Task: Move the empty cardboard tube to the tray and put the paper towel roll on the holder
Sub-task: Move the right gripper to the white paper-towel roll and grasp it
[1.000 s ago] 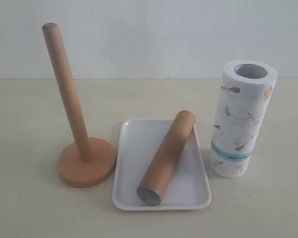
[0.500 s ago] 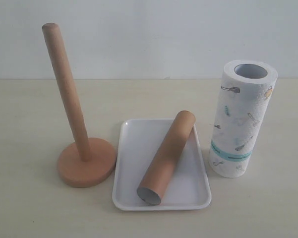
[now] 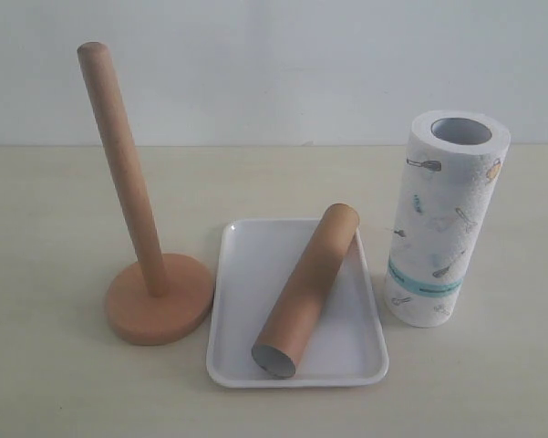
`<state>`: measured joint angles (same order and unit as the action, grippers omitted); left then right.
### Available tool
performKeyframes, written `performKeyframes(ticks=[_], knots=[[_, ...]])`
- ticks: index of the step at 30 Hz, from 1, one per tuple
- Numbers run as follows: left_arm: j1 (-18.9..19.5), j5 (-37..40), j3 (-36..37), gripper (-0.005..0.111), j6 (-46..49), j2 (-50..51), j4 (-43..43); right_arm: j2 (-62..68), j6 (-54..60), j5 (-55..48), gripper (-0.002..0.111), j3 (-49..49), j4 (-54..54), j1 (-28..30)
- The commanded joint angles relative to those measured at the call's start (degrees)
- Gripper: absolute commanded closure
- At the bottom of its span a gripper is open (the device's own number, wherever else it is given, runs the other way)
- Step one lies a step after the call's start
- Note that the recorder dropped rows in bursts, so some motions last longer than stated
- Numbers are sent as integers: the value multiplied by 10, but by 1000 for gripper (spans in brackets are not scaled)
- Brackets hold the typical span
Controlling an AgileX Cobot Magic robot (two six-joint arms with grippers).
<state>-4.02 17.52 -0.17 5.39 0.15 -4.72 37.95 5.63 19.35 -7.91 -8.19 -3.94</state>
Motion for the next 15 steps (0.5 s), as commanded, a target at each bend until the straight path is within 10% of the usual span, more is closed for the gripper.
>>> performKeyframes(ticks=[1,7,15], knots=[[1,-1,2,103,2,-2,-4,38,-77,6,104,-4,102,-1],[1,-1,2,103,2,-2,-4,125,-252,102,104,-4,373,-1],[1,-1,2,103,2,-2,-4,213,-299,191,104,-4,446,-1]])
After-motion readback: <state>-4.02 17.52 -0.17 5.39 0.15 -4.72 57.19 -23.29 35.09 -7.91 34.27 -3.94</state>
